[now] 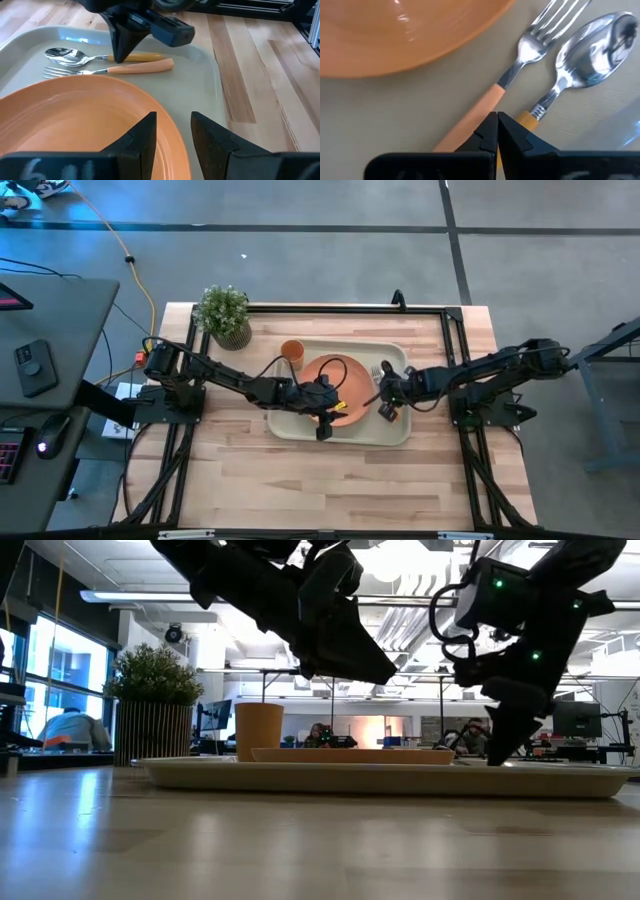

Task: Pick and place plate/cup/fork/spoon on tray
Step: Put the light orange fork on the light brown tray to the right of the orange plate

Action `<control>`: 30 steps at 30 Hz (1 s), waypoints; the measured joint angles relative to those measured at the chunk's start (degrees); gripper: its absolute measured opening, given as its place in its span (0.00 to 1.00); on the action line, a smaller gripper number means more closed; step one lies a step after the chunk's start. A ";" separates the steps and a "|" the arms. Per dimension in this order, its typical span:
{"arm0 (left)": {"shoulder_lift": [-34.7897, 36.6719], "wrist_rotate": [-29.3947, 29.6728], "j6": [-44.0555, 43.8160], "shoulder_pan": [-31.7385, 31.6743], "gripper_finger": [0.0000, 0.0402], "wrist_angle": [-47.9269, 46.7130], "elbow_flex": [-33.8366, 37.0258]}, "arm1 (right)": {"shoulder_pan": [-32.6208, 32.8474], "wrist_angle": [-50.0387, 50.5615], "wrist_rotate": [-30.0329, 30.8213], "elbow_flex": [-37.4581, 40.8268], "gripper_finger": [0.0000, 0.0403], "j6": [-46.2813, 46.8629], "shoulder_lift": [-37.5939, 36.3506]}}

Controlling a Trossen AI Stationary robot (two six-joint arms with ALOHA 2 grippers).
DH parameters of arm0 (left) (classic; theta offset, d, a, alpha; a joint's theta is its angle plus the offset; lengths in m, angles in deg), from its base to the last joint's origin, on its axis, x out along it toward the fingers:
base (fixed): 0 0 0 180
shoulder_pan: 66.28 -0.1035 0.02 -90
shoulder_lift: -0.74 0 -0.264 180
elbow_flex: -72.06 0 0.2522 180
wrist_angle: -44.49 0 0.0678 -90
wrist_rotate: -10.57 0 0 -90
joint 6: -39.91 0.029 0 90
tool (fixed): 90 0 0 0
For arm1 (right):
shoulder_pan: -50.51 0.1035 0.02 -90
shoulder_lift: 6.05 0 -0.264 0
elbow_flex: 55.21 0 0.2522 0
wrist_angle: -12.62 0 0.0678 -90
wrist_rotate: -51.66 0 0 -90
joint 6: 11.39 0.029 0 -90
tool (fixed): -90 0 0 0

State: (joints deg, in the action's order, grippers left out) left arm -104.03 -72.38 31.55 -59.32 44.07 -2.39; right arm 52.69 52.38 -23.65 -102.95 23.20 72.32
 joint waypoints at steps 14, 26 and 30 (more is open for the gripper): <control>0.00 0.00 0.01 -0.07 0.28 0.00 0.00 | 0.51 0.68 -4.29 0.02 0.00 0.15 0.04; 0.00 0.00 0.02 -0.07 0.28 -0.22 -0.02 | 0.51 -1.71 -6.85 0.04 0.00 -0.18 0.07; 0.00 0.00 0.02 -0.07 0.28 -0.24 -0.02 | 0.51 -3.08 -6.49 0.04 0.00 -1.15 0.07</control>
State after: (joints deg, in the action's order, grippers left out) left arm -104.03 -72.38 31.57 -59.38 43.83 -2.41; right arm 53.21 49.31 -30.14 -102.91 22.04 72.38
